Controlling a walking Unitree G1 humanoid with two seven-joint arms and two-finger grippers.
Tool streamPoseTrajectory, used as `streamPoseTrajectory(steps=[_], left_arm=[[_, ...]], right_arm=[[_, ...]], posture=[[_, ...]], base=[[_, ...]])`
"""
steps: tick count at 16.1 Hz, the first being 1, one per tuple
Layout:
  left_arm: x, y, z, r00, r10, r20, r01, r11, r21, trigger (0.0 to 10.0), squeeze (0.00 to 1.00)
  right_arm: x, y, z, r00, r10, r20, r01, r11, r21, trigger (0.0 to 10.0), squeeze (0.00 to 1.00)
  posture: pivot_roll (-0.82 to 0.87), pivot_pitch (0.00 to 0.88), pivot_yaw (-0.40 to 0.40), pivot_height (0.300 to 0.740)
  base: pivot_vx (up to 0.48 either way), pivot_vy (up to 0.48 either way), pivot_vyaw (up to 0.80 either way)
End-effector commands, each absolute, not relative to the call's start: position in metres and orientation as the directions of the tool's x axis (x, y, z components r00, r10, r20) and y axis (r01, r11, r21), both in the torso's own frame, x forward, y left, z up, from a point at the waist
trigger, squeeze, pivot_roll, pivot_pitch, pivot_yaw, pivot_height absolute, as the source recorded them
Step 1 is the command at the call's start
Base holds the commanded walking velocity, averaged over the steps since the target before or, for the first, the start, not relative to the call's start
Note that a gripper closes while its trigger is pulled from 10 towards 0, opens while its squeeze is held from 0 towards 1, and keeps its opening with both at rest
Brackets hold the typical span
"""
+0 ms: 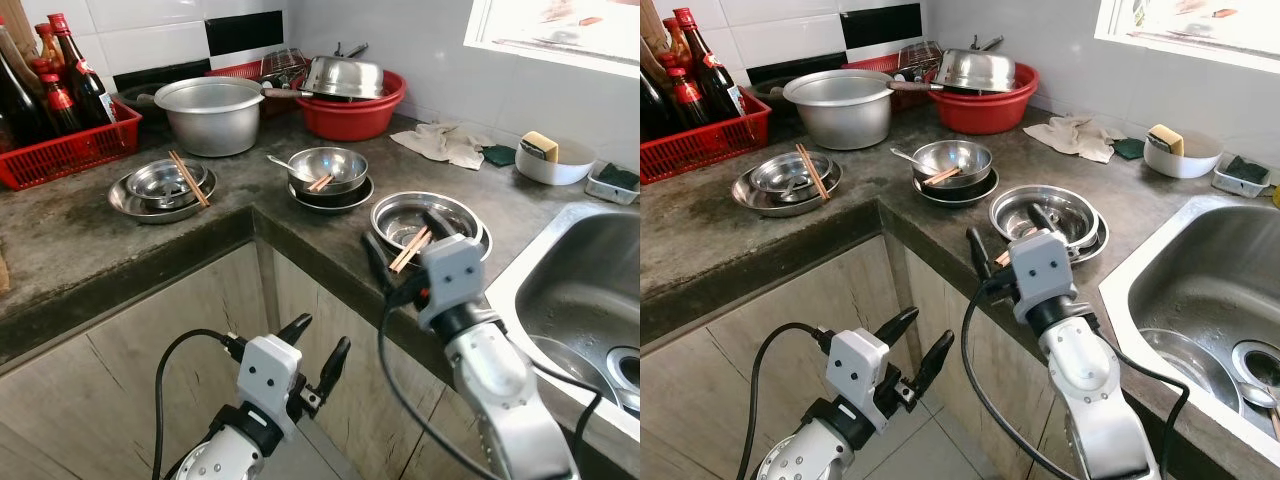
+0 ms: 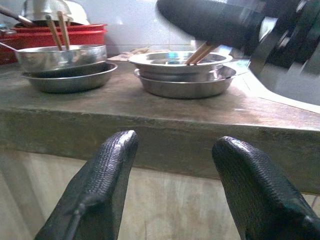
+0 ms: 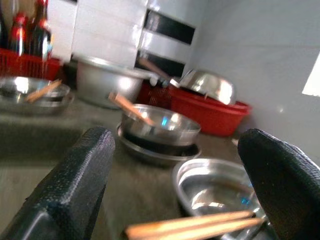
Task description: Kitchen organization
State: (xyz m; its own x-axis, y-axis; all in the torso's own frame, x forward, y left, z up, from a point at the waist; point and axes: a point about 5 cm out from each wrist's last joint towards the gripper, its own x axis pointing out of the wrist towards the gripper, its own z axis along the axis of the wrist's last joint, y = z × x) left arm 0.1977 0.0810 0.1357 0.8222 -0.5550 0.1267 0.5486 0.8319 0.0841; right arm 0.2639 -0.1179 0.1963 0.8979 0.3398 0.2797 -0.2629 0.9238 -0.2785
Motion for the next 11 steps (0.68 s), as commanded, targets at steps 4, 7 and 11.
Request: streamPoseTrajectory(steps=[4,7,11], left_arm=[[0.194,0.078,0.134,0.797,-0.587,0.143,0.581,0.809,0.09,10.0,0.0],[0.192,0.075,0.135,0.776,-0.612,0.152,0.604,0.791,0.099,10.0,0.0],[0.192,0.074,0.135,0.774,-0.615,0.153,0.607,0.789,0.101,10.0,0.0]], right_arm=[[0.268,-0.122,0.185,0.91,0.332,0.248,-0.236,0.907,-0.349,10.0,0.0],[0.273,-0.127,0.183,0.924,0.288,0.253,-0.182,0.91,-0.372,10.0,0.0],[0.278,-0.129,0.176,0.937,0.256,0.236,-0.149,0.908,-0.392,10.0,0.0]], posture=[[0.16,0.062,-0.027,0.74],[0.16,0.065,-0.029,0.74],[0.16,0.067,-0.03,0.74]], base=[[0.0,0.0,0.0],[0.0,0.0,0.0],[0.0,0.0,0.0]])
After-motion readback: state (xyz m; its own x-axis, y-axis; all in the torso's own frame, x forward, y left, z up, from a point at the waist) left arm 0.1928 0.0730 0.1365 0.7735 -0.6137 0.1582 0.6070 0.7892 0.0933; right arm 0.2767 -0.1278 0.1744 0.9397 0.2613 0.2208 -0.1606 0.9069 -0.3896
